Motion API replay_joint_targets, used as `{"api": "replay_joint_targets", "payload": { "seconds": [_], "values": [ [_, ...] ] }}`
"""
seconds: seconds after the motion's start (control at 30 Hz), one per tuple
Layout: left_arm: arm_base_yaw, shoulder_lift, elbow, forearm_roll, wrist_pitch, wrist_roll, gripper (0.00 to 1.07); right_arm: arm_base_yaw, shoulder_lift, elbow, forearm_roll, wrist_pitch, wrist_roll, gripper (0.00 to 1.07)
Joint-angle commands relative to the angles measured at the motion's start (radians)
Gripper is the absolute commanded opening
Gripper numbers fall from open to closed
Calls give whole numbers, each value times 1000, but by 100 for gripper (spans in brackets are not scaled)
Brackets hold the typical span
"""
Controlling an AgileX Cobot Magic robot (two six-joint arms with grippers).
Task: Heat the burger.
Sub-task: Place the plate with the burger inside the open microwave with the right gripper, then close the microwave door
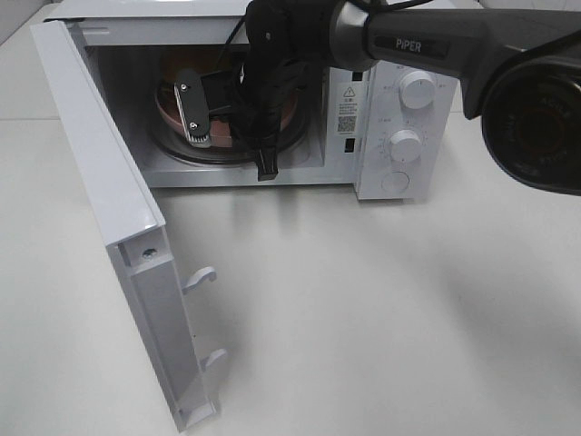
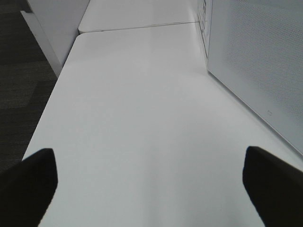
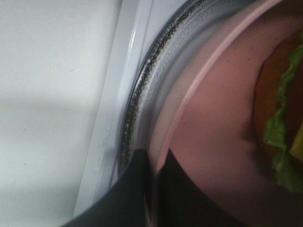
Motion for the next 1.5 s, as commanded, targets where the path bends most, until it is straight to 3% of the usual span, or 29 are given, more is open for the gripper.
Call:
{"api": "replay_joint_targets", "payload": {
  "seconds": [0.03,0.93,1.2,1.5],
  "values": [
    [-4,-20,1,0,-5,-3,100,1,-11,-18,4,-57,0,0],
    [-4,-20,1,0,-5,-3,100,1,20,-35,31,-34,15,3],
    [-4,-20,1,0,-5,-3,100,1,20,-35,53,-29,16,20],
    [-4,-20,1,0,-5,-3,100,1,12,-35,85,0,16,57]
  ]
}}
